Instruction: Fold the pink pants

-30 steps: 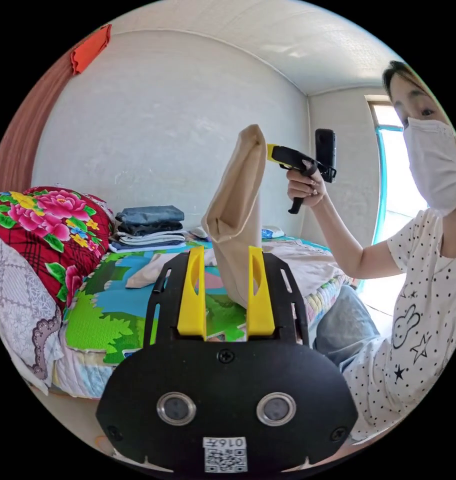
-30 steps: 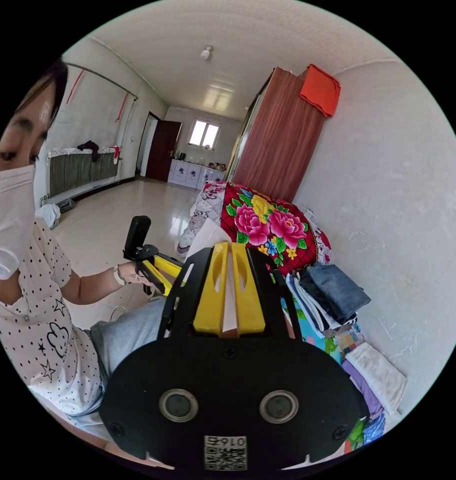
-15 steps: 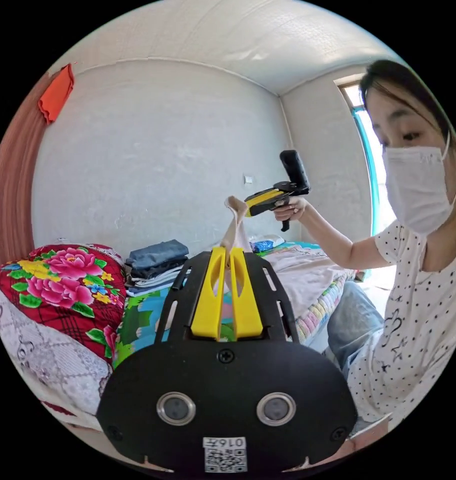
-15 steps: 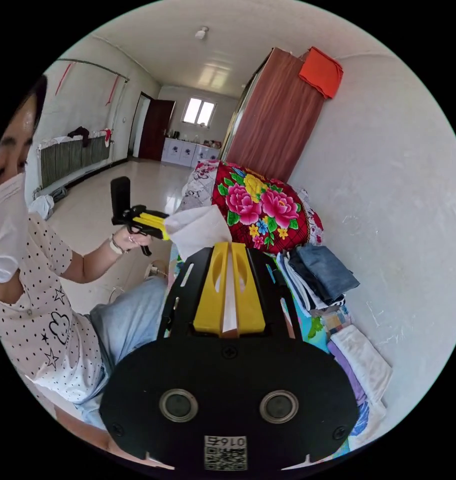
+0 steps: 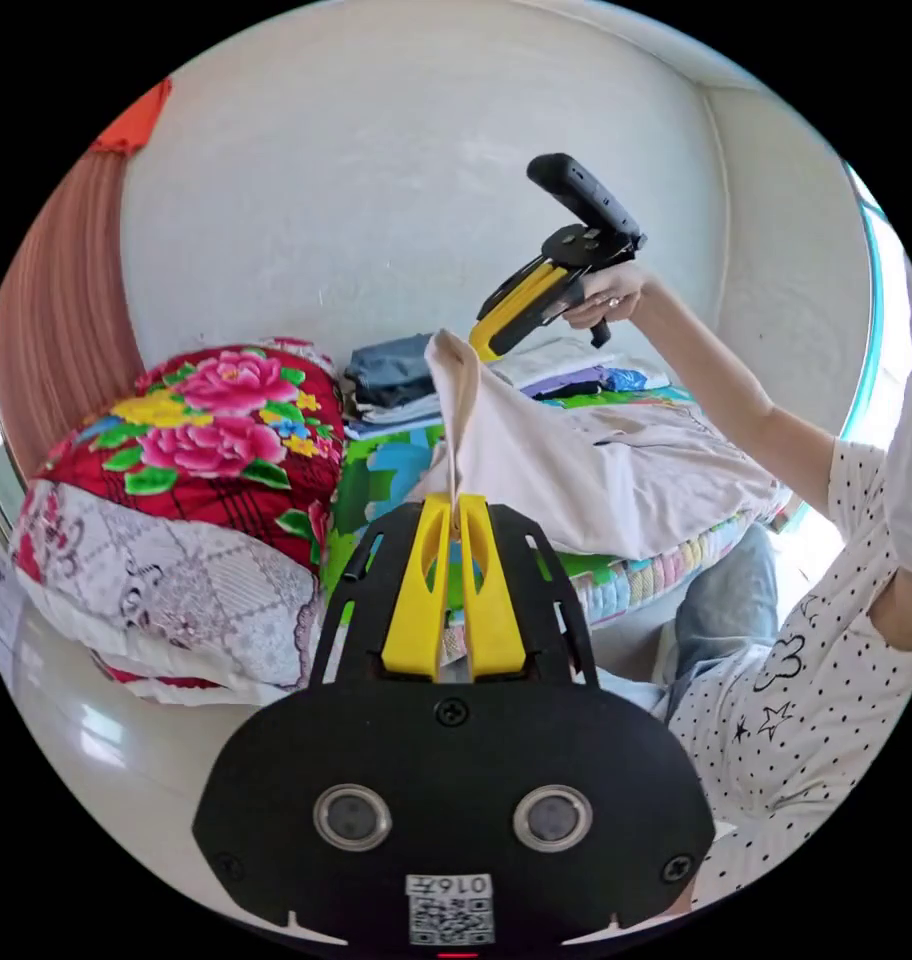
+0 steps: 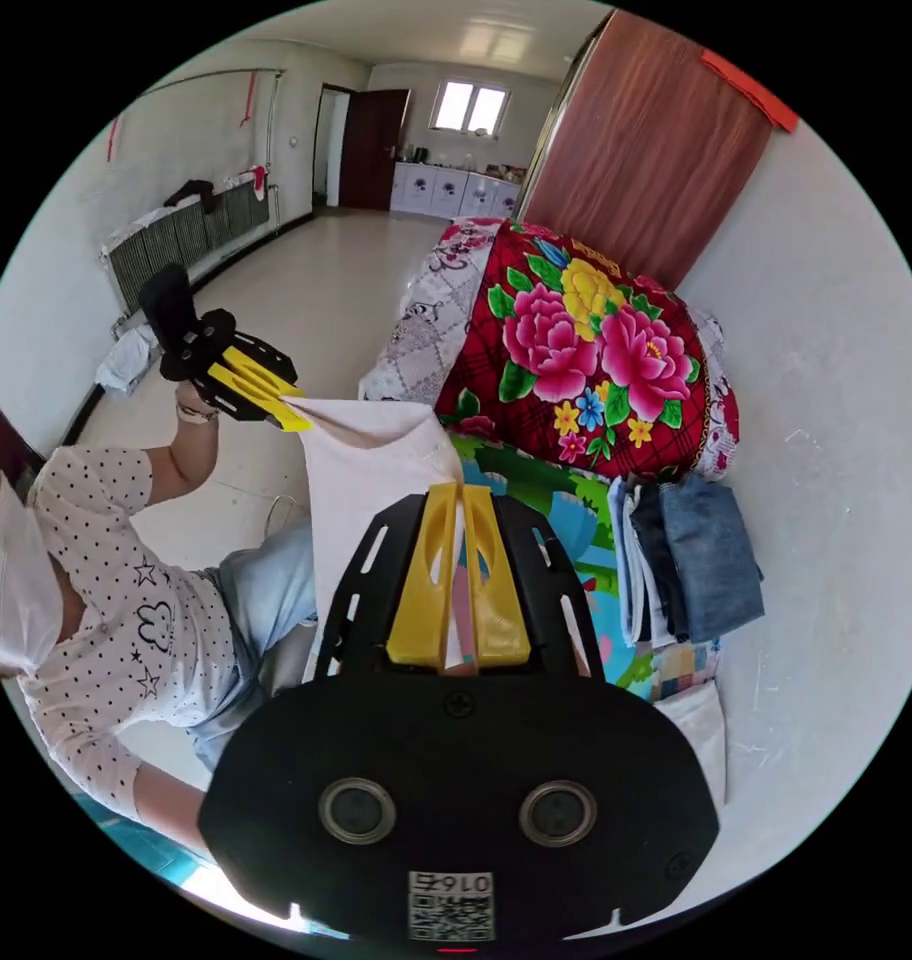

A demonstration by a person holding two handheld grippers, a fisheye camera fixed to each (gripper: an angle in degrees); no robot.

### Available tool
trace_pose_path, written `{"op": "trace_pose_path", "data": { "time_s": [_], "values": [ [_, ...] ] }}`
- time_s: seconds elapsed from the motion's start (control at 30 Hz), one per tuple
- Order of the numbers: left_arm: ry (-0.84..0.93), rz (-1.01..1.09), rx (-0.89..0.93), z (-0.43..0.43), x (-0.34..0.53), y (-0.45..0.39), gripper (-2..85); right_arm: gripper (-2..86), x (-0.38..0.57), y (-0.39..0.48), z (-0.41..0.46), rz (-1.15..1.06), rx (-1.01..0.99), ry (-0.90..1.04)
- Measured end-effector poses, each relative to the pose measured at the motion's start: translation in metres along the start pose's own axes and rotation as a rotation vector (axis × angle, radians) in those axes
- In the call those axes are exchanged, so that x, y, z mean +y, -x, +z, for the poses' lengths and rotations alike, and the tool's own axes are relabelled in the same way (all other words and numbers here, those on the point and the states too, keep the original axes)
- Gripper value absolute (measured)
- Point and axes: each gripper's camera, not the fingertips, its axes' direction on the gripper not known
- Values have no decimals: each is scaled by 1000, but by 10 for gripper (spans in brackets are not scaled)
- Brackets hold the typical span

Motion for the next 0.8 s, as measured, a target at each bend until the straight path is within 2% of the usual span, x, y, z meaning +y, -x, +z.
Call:
{"op": "trace_pose_path", "data": {
  "time_s": [0.17, 0.23, 0.33, 0.47, 0.6, 0.8],
  "values": [
    [184, -269, 158, 110, 58, 96, -9, 4, -70, -49, 135, -23, 17, 201],
    [224, -353, 181, 139, 83, 117, -9, 10, -86, -73, 201, 32, -75, 284],
    [229, -423, 235, 168, 118, 135, -9, 29, -85, -99, 235, 111, -162, 282],
    [175, -423, 267, 181, 141, 142, -9, 124, -57, -142, 205, 195, -185, 144],
    [163, -377, 252, 191, 147, 141, -9, 102, 18, -180, 139, 236, -136, 42],
    [194, -316, 204, 206, 153, 134, -9, 75, 130, -179, 118, 164, -127, 197]
  ]
}}
